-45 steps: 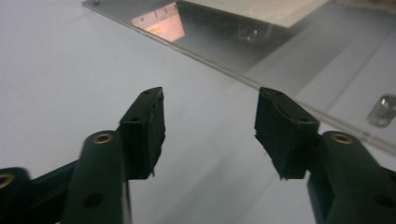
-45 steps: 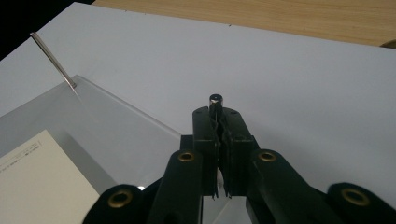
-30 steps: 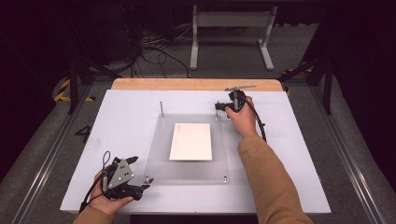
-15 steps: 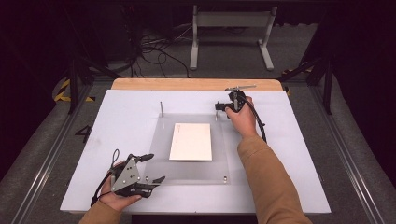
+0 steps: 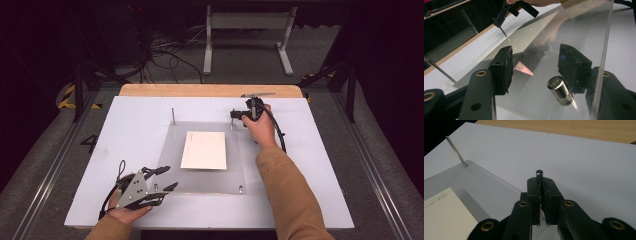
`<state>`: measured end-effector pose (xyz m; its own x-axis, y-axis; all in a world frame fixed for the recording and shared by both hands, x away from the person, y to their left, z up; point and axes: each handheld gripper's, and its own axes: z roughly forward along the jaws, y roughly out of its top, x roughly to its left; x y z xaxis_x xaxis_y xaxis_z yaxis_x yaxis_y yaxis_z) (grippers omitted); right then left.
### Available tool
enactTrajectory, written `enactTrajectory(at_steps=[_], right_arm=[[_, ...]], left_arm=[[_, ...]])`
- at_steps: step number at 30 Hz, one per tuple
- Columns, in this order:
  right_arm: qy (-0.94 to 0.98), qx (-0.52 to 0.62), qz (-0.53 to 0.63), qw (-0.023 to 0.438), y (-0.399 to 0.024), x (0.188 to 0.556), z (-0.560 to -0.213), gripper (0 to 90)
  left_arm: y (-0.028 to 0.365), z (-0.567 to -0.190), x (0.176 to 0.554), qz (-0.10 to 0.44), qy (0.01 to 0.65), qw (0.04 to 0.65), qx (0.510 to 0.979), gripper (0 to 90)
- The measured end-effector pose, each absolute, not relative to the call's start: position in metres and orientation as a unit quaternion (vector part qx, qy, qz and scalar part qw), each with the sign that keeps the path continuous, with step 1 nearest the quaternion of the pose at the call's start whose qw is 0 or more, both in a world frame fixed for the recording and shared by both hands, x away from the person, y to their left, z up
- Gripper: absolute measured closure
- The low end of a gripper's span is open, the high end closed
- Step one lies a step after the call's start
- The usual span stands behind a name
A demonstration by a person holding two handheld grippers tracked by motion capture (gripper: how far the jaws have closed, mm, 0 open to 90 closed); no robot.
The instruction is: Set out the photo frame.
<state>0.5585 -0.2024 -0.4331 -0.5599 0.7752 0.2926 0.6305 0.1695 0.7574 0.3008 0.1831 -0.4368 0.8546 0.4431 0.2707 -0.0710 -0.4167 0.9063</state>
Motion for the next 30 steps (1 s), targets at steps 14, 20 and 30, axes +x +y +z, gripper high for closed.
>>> enactTrajectory(at_steps=[14,20,30], right_arm=[[0.785,0.376,0.462,0.172,-0.232,0.495,-0.4,53.2],[0.802,0.307,0.486,0.163,-0.234,0.444,-0.389,47.8],[0.81,0.225,0.513,0.17,-0.25,0.368,-0.384,44.5]], left_arm=[[0.183,-0.429,0.303,0.235,0.127,0.543,0.796,47.9],[0.182,-0.426,0.304,0.231,0.133,0.544,0.795,47.9],[0.182,-0.418,0.307,0.225,0.144,0.549,0.792,48.2]])
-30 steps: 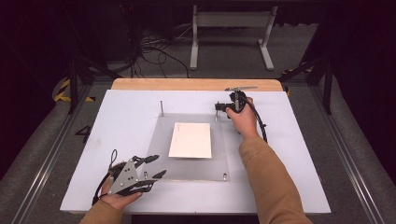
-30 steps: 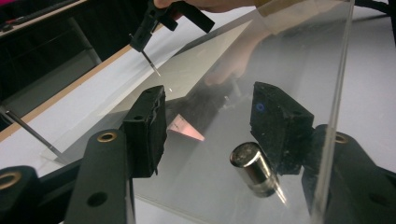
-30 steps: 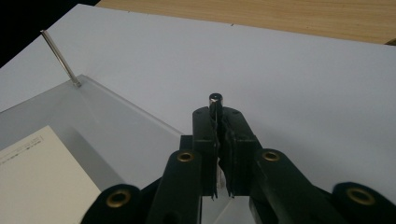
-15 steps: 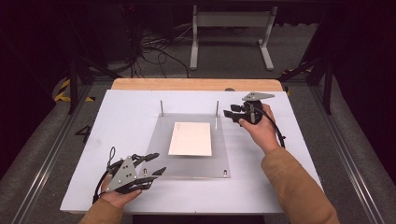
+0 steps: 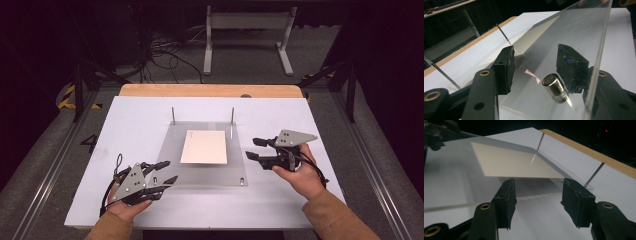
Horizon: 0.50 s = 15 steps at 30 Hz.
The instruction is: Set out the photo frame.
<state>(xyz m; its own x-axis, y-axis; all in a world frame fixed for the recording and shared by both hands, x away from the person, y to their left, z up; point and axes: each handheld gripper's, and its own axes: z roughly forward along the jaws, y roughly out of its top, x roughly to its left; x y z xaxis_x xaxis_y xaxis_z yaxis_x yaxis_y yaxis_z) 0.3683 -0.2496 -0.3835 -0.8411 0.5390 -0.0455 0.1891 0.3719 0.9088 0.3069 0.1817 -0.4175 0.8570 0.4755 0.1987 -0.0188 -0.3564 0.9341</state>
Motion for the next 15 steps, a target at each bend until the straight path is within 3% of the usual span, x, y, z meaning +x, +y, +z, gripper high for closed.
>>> enactTrajectory(at_steps=[7,13,15], right_arm=[[0.818,0.169,0.512,0.199,-0.252,0.331,-0.387,40.4],[0.822,0.132,0.506,0.227,-0.245,0.321,-0.386,38.6],[0.819,0.128,0.512,0.224,-0.244,0.32,-0.386,33.5]], left_arm=[[0.181,-0.413,0.308,0.219,0.15,0.547,0.794,48.2],[0.182,-0.409,0.31,0.216,0.153,0.547,0.794,48.2],[0.182,-0.408,0.31,0.214,0.154,0.546,0.795,48.2]])
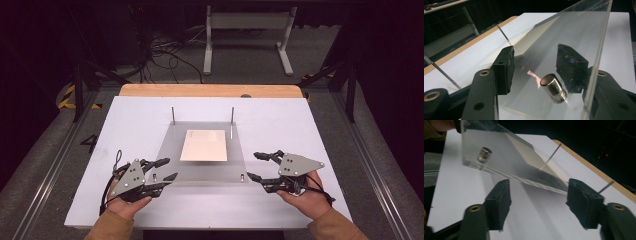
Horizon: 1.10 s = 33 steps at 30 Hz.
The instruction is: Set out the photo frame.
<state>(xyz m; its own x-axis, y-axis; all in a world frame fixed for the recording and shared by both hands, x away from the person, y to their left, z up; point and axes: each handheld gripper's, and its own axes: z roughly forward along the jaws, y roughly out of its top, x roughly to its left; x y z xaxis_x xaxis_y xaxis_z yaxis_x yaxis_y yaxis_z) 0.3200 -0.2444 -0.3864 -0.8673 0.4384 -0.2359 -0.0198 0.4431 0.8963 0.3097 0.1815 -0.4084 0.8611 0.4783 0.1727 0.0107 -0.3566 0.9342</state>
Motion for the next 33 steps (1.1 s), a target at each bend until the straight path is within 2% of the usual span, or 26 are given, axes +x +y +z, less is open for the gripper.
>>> enactTrajectory(at_steps=[10,12,14,15,16,18,27,33], right_arm=[[0.802,0.08,0.54,0.242,-0.218,0.313,-0.388,32.0],[0.794,0.08,0.554,0.237,-0.213,0.319,-0.389,36.2],[0.789,0.081,0.565,0.229,-0.211,0.323,-0.392,44.2],[0.785,0.084,0.573,0.22,-0.209,0.324,-0.392,51.3],[0.784,0.085,0.577,0.213,-0.209,0.324,-0.392,53.8],[0.791,0.081,0.558,0.236,-0.207,0.323,-0.39,58.8],[0.795,0.075,0.541,0.265,-0.204,0.325,-0.38,63.0],[0.783,0.071,0.543,0.295,-0.201,0.332,-0.361,64.0]], left_arm=[[0.178,-0.403,0.311,0.211,0.152,0.548,0.795,49.2],[0.177,-0.402,0.312,0.21,0.151,0.549,0.795,49.7],[0.176,-0.401,0.312,0.211,0.148,0.551,0.794,50.2],[0.176,-0.401,0.313,0.211,0.149,0.554,0.791,50.7],[0.176,-0.4,0.313,0.214,0.147,0.553,0.791,51.1],[0.176,-0.398,0.314,0.216,0.144,0.552,0.792,51.2],[0.175,-0.388,0.316,0.238,0.145,0.557,0.782,52.8],[0.174,-0.367,0.326,0.263,0.141,0.556,0.776,53.7]])
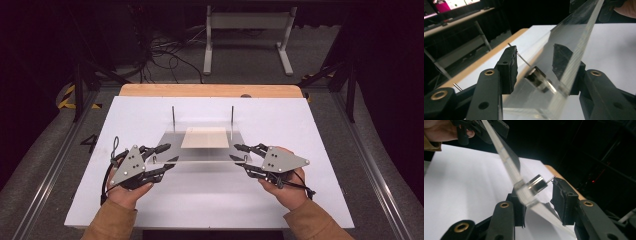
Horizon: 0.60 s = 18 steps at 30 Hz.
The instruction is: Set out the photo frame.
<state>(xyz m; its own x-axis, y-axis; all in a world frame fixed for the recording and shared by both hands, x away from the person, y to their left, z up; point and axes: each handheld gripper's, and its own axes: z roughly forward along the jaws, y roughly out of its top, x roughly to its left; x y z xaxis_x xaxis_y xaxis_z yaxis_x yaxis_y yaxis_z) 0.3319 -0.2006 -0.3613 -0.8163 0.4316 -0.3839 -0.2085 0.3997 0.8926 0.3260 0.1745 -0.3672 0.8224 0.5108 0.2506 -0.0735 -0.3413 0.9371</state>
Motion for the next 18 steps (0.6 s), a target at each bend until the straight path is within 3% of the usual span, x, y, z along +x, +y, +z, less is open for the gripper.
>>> enactTrajectory(at_steps=[10,18], right_arm=[[0.76,0.058,0.545,0.349,-0.206,0.33,-0.328,64.3],[0.74,0.05,0.563,0.363,-0.218,0.319,-0.306,64.8]], left_arm=[[0.165,-0.327,0.326,0.289,0.124,0.557,0.768,56.1],[0.158,-0.303,0.319,0.297,0.099,0.571,0.759,57.8]])
